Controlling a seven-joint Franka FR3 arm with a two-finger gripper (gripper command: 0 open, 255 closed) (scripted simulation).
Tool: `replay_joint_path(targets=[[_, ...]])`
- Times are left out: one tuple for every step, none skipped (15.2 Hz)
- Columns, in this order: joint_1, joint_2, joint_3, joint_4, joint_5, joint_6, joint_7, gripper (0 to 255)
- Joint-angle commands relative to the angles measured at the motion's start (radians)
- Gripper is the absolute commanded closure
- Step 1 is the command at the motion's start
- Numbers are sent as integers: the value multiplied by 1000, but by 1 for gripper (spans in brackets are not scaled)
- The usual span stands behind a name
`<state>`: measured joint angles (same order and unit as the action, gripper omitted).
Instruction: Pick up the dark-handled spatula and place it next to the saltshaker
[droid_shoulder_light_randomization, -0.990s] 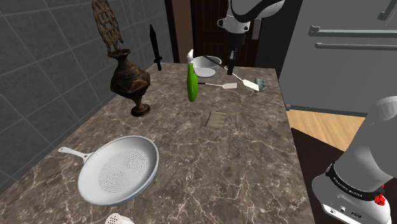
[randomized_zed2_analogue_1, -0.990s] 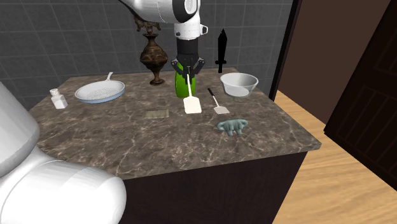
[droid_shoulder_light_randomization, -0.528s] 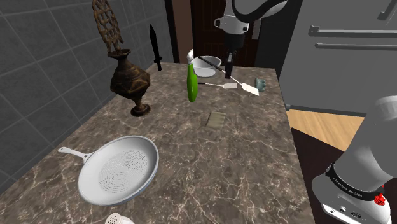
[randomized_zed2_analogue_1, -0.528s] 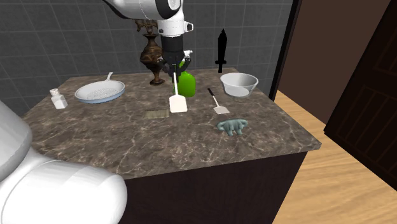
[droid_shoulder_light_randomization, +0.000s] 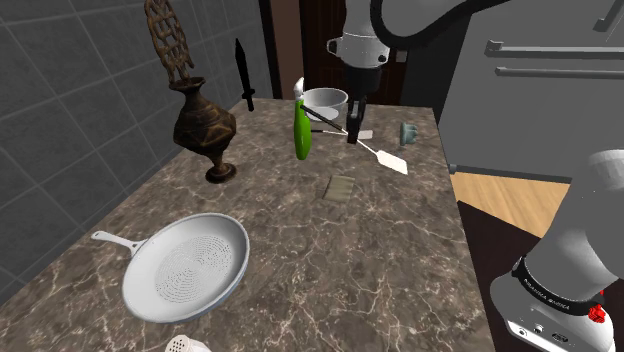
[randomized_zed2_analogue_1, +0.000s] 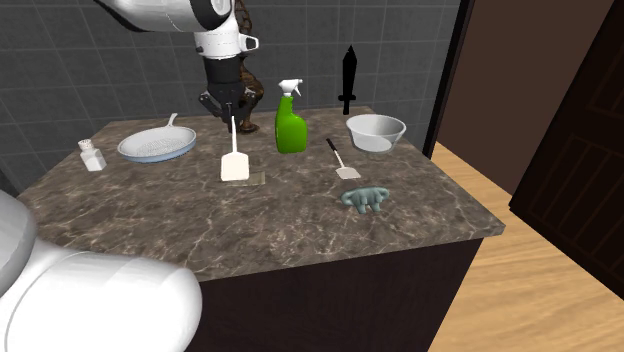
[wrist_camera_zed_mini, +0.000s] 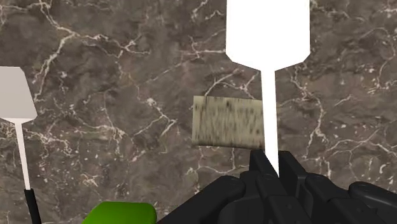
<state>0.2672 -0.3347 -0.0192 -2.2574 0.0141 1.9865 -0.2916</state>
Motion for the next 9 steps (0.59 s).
replay_joint_path(targets=[[21, -22, 36, -17, 9, -4, 53, 255], [31, -30, 53, -25, 14, -4, 77, 255], [41, -37, 70, -31, 19, -5, 102, 255], [51, -43, 88, -35, 25, -5, 126, 255], [61, -47, 105, -39, 30, -5, 150, 255], [71, -51, 123, -42, 36, -6, 175, 255], [81, -54, 140, -43, 42, -6, 199, 255], [91, -55, 158, -44, 47, -6, 224, 255], [101, -56, 176, -43, 53, -7, 248, 255]])
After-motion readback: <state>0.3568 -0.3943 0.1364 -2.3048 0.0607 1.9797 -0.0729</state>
